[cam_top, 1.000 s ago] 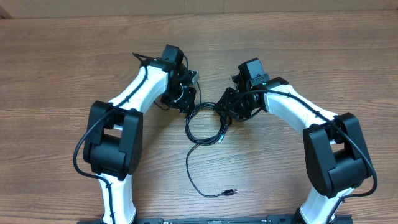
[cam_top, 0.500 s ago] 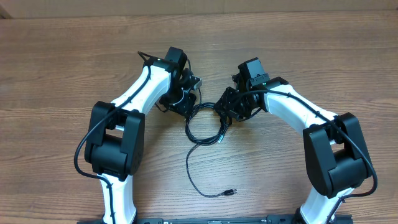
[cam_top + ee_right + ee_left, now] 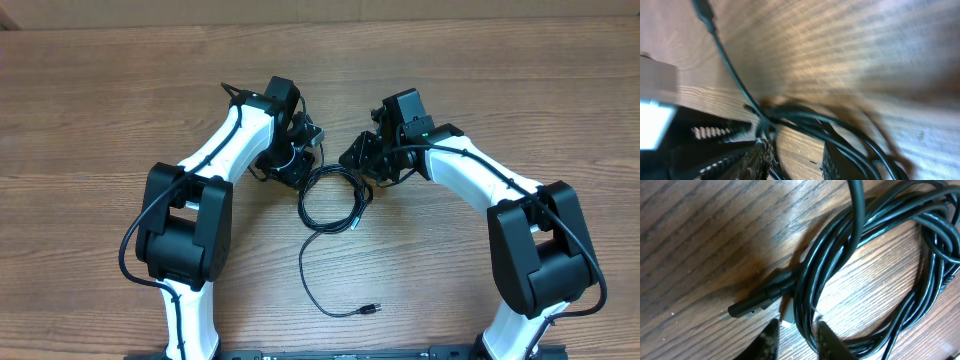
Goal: Untangle cables
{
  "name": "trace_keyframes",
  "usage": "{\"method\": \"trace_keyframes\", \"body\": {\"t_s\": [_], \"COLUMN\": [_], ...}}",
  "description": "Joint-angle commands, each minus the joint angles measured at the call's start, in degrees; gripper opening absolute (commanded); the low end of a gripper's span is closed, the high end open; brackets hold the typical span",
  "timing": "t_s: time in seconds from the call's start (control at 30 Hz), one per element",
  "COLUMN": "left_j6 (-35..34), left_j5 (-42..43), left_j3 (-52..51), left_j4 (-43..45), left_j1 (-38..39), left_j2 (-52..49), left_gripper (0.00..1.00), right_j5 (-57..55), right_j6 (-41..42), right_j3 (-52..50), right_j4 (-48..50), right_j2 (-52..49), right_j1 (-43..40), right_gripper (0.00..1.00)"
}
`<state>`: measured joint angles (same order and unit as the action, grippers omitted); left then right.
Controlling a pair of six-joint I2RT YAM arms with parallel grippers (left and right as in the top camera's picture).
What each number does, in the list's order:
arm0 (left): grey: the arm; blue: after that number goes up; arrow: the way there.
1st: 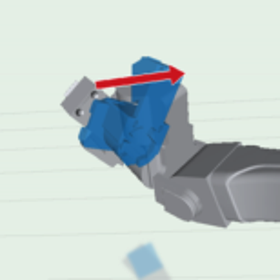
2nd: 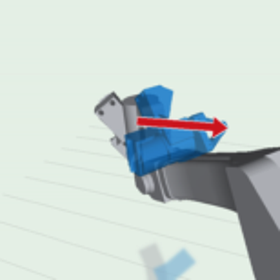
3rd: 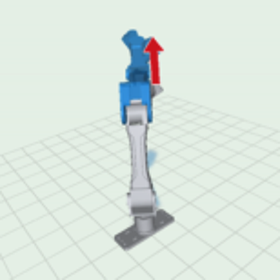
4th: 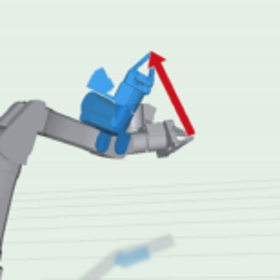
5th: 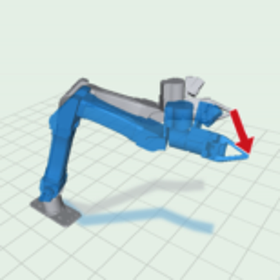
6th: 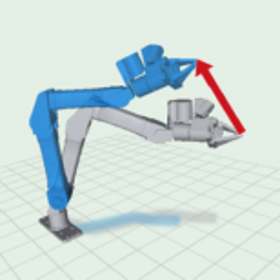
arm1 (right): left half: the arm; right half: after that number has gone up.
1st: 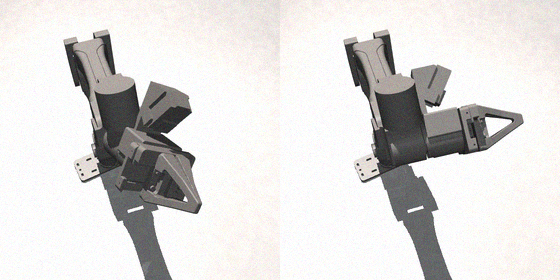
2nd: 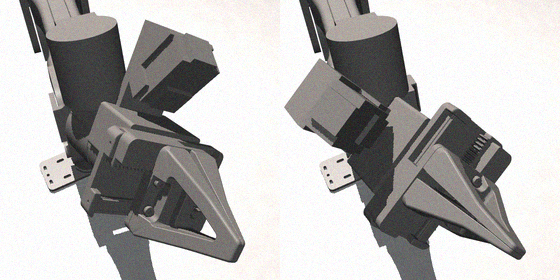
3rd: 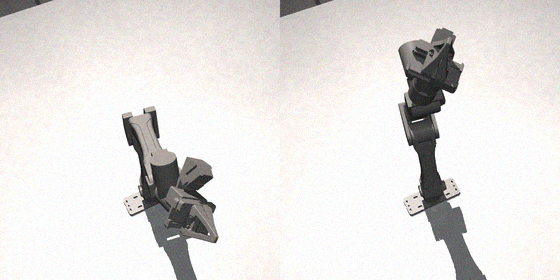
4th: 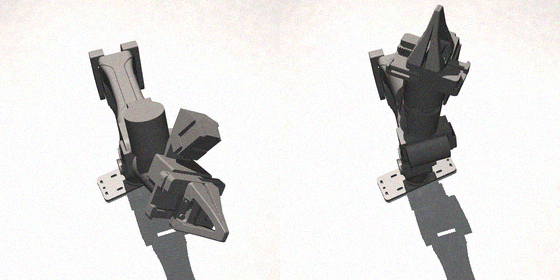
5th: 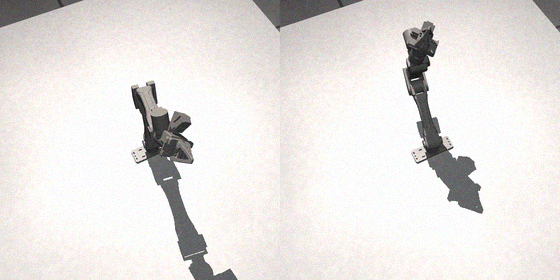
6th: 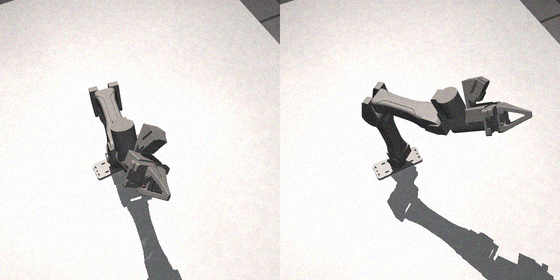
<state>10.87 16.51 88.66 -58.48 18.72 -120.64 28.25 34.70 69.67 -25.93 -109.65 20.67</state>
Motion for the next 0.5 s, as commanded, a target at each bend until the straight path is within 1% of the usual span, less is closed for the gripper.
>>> {"method": "trace_keyframes", "body": {"t_s": [0.0, 0.13, 0.2, 0.27, 0.4, 0.47], "left_j6": [-2.5, -5.4, -6.9, -9.3, -15.6, -16.3], "left_j5": [0.7, 0.5, 0.5, 0.5, 1.7, 5.0], "left_j3": [1.4, 1.4, 1.4, 1.4, 1.5, 1.5], "left_j4": [0.5, 0.8, 1.3, 2.0, 3.1, 3.0], "left_j1": [-0.4, -0.7, -1.1, -1.9, -5.1, -7.1], "left_j2": [-0.6, -0.7, -0.7, -0.7, -0.7, -0.7], "left_gripper": [0.20, 0.18, 0.15, 0.13, 0.17, 0.18], "right_j5": [-0.2, -2.0, -4.2, -6.5, -11.2, -13.7], "right_j6": [-0.2, -0.2, -0.2, -0.2, -0.2, -0.2], "right_j3": [1.4, 1.1, 0.9, 0.8, 0.8, 0.8], "right_j4": [3.3, 6.5, 7.6, 8.7, 11.4, 12.3], "right_j2": [2.1, 2.1, 2.0, 2.0, 1.8, 1.7], "right_j1": [-0.1, 0.3, 1.0, 2.1, 4.4, 5.3], "right_gripper": [0.33, 0.33, 0.34, 0.37, 0.38, 0.38]}}
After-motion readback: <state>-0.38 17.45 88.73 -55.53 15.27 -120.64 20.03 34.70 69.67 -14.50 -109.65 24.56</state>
